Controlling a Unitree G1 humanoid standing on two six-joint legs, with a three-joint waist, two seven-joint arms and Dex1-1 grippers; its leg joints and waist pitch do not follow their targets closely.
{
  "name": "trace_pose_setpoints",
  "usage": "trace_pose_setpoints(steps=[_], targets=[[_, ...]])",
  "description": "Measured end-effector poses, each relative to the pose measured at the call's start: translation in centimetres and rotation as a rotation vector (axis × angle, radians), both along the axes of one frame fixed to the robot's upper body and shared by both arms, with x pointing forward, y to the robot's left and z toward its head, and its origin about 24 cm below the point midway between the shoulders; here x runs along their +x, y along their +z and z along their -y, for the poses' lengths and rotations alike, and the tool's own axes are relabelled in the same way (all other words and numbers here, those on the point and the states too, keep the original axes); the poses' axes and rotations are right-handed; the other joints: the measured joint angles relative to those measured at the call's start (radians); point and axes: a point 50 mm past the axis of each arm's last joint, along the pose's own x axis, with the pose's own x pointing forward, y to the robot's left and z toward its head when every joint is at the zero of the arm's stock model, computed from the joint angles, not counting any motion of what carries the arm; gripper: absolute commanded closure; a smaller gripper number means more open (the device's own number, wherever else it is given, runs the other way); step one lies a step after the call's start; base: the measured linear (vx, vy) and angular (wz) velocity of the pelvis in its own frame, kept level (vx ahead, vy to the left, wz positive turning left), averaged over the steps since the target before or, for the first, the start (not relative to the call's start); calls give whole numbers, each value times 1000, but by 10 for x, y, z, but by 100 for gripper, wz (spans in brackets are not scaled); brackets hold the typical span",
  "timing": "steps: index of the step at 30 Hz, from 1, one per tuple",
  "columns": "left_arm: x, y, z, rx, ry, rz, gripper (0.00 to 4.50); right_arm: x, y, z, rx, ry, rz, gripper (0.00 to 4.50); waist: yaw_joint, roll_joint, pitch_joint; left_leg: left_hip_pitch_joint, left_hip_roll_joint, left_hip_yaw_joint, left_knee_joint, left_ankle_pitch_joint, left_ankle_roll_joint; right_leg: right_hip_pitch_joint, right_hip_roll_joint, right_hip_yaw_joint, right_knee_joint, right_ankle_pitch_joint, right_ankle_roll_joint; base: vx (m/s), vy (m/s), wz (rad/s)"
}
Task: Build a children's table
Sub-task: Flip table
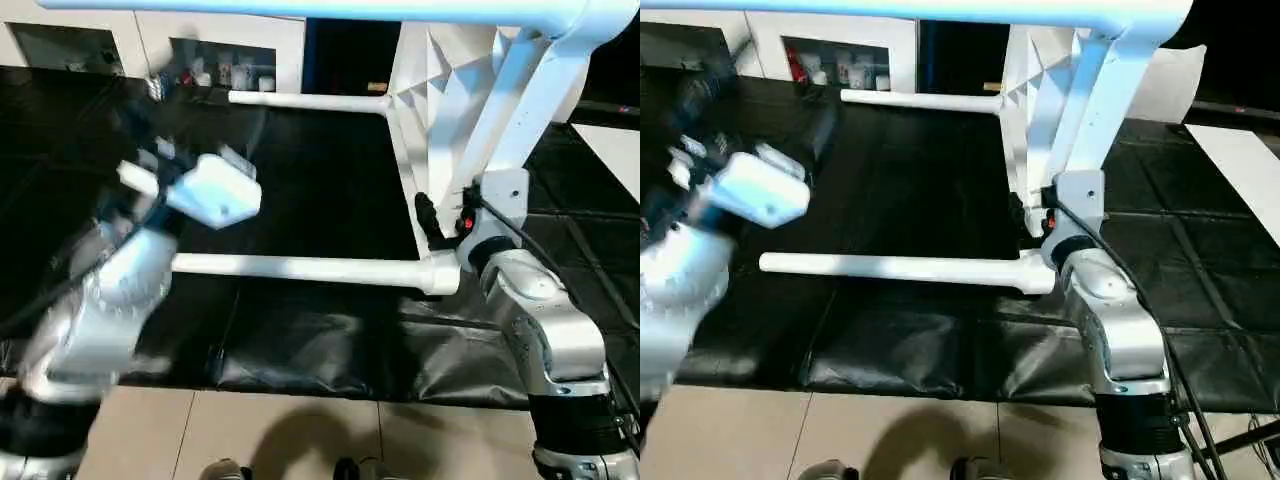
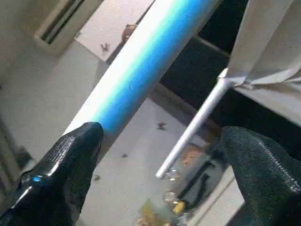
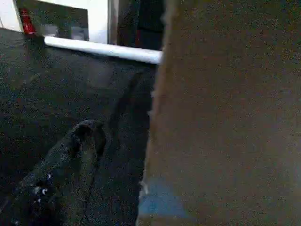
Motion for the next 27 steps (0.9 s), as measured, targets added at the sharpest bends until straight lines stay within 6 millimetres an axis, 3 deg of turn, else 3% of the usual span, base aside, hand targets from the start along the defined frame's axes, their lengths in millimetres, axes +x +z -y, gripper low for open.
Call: trace_pose_setpoints(steps=[10,20,24,27], targets=[[5,20,1,-10,71,180,0,1,0,-1,-1,5,8,90,1,0,0,0,0,0,0,0,0,0,0,0,1,1,-1,0,0,0],[14,14,-6,-16,136,192,0,4,1,-1,-13,-2,10,169,0,0,0,1,0,0,0,1,-1,0,0,0,2,1,-2,0,0,0],[20,25,-9,-28,158,219,0,4,0,-1,-18,-11,11,209,0,0,0,1,0,0,0,1,-1,0,0,0,2,1,-2,0,0,0],[20,31,-7,-26,152,241,34,5,0,1,-26,-21,9,228,-1,0,0,1,0,0,0,1,-1,0,0,0,2,1,-2,0,0,0]])
